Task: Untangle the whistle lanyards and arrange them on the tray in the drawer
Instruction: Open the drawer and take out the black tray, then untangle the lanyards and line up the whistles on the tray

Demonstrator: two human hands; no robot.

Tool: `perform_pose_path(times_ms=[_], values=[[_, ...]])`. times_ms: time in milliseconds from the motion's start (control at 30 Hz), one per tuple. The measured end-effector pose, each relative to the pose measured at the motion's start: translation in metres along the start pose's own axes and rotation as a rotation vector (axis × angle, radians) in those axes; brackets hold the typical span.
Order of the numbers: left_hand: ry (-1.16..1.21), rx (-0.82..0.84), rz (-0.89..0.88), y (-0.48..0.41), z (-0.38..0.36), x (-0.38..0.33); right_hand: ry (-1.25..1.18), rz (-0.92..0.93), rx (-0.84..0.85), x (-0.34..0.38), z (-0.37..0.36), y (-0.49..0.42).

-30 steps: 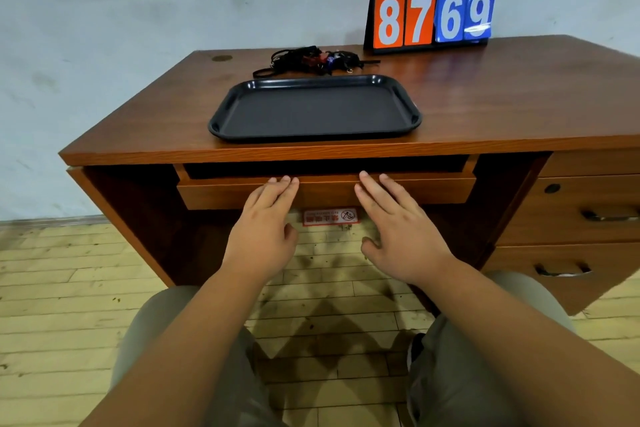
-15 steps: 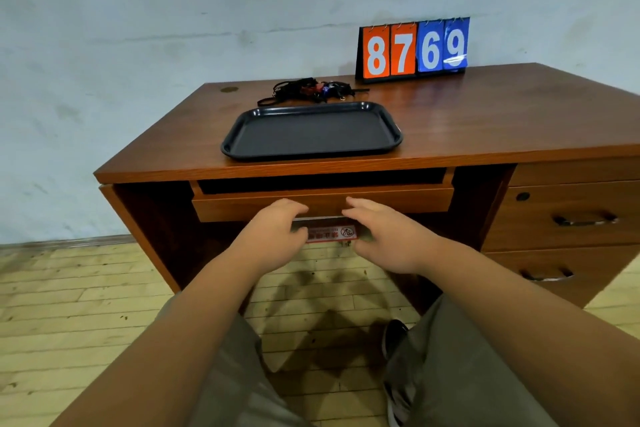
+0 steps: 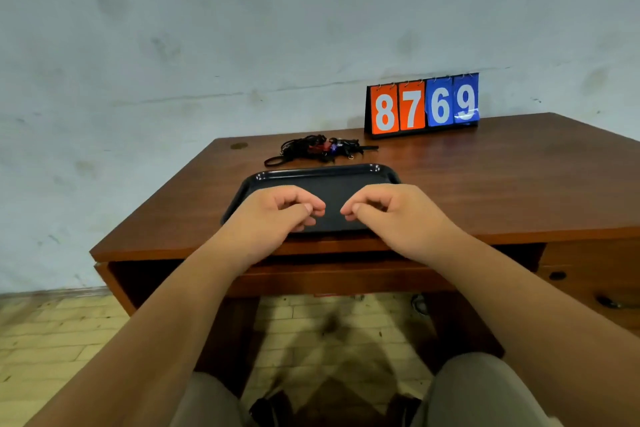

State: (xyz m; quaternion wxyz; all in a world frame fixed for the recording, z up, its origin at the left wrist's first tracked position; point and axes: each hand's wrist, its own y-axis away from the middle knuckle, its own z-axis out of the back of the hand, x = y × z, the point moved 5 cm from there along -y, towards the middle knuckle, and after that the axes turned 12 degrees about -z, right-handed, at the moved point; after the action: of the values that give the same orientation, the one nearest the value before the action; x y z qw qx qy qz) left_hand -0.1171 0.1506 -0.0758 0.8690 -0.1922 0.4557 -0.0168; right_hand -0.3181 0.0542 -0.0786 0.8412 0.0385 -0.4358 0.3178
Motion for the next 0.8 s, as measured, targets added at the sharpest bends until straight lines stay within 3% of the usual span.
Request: perform_pose_path(times_ms=[367,667,800], values=[[-0.103,0.041,-0.045,-0.121,0.033,0.031,0.053,-0.116,0.025,-0.016,0.018,-0.14],[-0.201,0.104,0.041,-0.221,0.054,0.082,0.083,-0.178,0.04,-0.055,0.013,-0.249],[-0.303,0.198,0.0,-0.263,0.054,0.097,0.063,-0.205,0.049,-0.06,0.007,-0.296]])
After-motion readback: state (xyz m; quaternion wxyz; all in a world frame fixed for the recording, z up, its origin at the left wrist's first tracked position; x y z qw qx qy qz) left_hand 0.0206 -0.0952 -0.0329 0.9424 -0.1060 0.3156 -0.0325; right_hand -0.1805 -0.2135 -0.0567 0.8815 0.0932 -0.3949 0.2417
